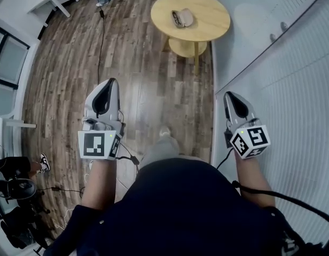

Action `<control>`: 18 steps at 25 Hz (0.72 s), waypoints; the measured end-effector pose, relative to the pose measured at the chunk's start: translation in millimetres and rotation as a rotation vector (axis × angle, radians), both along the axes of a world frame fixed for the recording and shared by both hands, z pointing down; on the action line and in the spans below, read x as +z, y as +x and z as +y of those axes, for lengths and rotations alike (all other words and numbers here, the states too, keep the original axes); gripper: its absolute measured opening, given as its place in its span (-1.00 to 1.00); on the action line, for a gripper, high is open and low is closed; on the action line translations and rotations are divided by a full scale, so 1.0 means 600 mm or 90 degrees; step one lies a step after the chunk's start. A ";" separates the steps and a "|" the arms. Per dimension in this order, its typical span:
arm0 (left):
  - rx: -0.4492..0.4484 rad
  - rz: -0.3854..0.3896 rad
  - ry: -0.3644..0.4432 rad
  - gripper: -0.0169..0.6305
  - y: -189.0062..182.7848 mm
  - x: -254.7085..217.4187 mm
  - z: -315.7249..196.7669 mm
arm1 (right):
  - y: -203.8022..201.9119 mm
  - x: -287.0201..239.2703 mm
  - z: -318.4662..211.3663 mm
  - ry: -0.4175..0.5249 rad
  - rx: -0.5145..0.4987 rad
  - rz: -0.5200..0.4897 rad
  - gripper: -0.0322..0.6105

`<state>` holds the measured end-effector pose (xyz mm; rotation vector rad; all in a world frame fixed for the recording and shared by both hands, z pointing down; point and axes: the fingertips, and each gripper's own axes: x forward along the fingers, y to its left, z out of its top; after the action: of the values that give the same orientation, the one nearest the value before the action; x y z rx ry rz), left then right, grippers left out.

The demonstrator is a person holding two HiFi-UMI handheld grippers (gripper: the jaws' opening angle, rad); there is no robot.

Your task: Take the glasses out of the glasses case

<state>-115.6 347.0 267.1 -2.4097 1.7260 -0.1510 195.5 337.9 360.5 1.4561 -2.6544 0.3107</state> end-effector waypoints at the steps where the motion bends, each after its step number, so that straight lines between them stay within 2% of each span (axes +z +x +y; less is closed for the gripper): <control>1: 0.006 -0.001 0.001 -0.93 -0.006 -0.004 -0.020 | -0.008 -0.001 -0.015 -0.001 0.001 0.005 -0.87; 8: 0.033 -0.003 0.008 -0.93 -0.059 -0.017 -0.147 | -0.058 -0.017 -0.121 -0.002 0.028 0.017 -0.87; 14: 0.067 -0.001 0.002 -0.93 -0.101 -0.008 -0.242 | -0.132 -0.034 -0.197 0.010 0.038 0.019 -0.87; 18: 0.075 -0.001 -0.011 -0.93 -0.109 0.002 -0.300 | -0.138 -0.039 -0.225 0.005 0.050 0.018 -0.87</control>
<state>-181.3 167.0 268.5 -2.5147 1.5834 -0.1536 112.5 203.1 337.4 1.5584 -2.5840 0.2844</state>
